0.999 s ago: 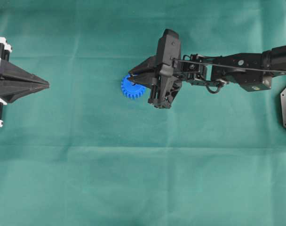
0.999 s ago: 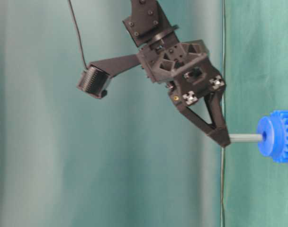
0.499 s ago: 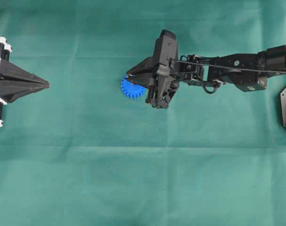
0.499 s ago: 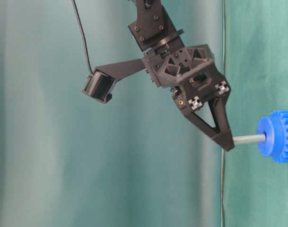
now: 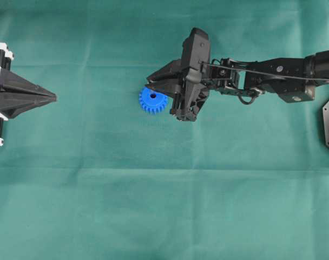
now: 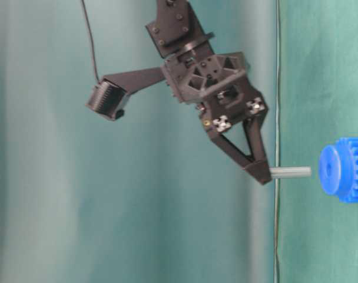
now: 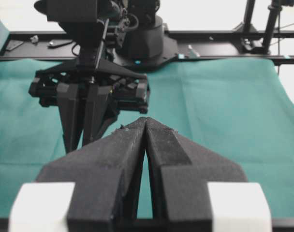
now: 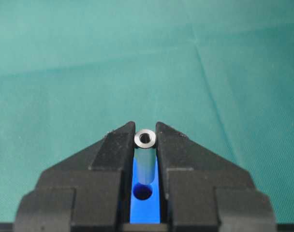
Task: Insert the shaft placed at a random location into the center hole of the small gear at another random location.
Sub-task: 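Align the held shaft over the blue gear's center hole and lower it, then press the shaft into the hole, then open the right gripper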
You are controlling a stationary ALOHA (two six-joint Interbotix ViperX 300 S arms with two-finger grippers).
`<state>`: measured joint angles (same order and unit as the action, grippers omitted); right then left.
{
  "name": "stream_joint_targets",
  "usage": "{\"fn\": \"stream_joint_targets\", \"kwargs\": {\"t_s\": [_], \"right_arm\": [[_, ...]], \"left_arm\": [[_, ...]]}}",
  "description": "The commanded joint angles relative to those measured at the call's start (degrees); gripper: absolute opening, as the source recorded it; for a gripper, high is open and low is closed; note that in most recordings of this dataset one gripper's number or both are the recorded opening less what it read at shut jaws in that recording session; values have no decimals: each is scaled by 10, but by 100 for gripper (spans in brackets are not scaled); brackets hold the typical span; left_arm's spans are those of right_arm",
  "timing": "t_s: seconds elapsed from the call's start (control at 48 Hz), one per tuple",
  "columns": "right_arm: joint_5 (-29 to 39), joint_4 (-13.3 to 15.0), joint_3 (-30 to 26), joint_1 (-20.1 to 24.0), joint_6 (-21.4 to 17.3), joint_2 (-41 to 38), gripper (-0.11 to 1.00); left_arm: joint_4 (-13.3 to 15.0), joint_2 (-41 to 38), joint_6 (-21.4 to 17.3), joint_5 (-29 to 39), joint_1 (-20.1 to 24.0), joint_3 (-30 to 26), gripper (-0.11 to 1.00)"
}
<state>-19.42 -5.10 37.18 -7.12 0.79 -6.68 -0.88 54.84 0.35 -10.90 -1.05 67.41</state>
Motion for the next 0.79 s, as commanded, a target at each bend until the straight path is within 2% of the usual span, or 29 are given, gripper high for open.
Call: {"fn": "stream_joint_targets", "kwargs": {"t_s": [0.0, 0.77], "right_arm": [[-3, 2, -6, 2, 2, 19, 13], [-20, -1, -3, 3, 0, -23, 13]], "left_arm": [[-1, -4, 1, -4, -1, -12, 0], [-1, -4, 0, -6, -1, -12, 0]]}}
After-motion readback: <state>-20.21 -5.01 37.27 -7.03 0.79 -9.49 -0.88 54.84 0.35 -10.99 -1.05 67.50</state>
